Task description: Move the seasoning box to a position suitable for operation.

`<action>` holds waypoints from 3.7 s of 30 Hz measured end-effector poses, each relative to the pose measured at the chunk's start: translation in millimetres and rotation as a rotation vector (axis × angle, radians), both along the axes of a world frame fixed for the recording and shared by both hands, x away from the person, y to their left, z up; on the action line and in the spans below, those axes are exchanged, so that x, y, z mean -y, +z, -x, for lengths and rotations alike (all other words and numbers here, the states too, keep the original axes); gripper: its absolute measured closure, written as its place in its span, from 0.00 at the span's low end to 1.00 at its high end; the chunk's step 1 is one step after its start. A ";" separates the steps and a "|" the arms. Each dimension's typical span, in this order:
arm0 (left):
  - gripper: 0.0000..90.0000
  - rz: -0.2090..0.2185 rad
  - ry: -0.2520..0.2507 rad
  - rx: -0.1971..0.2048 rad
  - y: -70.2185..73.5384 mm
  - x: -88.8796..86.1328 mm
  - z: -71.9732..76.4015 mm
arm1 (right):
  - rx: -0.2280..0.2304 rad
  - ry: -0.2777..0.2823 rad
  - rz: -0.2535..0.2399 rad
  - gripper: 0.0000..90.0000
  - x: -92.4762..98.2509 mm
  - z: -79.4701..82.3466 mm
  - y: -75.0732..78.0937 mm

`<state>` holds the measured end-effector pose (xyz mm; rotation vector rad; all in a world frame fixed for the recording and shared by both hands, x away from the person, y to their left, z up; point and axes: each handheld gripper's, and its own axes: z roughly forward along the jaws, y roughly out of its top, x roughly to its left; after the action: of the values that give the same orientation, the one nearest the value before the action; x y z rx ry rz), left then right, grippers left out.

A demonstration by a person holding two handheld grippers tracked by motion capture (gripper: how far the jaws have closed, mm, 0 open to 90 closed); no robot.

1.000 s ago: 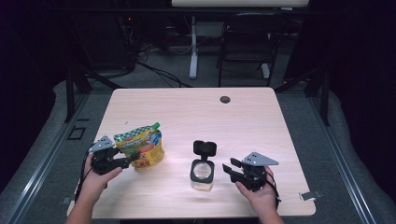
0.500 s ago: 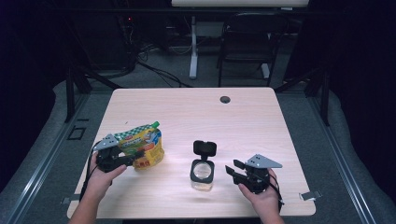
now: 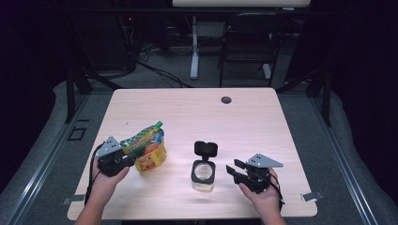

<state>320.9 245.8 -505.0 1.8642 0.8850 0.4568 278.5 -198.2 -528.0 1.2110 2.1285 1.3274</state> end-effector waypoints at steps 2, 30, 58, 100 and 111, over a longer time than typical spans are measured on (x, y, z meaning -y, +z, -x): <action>0.86 -0.015 0.006 0.002 1.8 2.2 1.2 | 0.004 0.001 -0.002 0.63 -0.4 -0.2 0.4; 0.92 -0.036 0.003 -0.016 27.1 1.3 3.0 | -0.001 0.017 0.006 0.63 -3.6 -1.7 -0.4; 1.00 -0.046 -0.055 0.003 37.6 23.1 7.6 | -0.010 0.011 0.000 0.63 -2.9 -2.7 -1.8; 0.98 -0.125 -0.070 0.044 46.9 27.7 46.6 | -0.007 0.020 0.008 0.62 -4.6 -1.9 -1.2; 1.00 -0.143 -0.112 0.060 47.1 28.6 46.9 | -0.008 0.023 0.010 0.62 -4.6 -1.8 -0.9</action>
<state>274.0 217.2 -457.8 2.0084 0.7196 0.5147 280.3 -193.6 -528.9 1.1937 2.1579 1.3224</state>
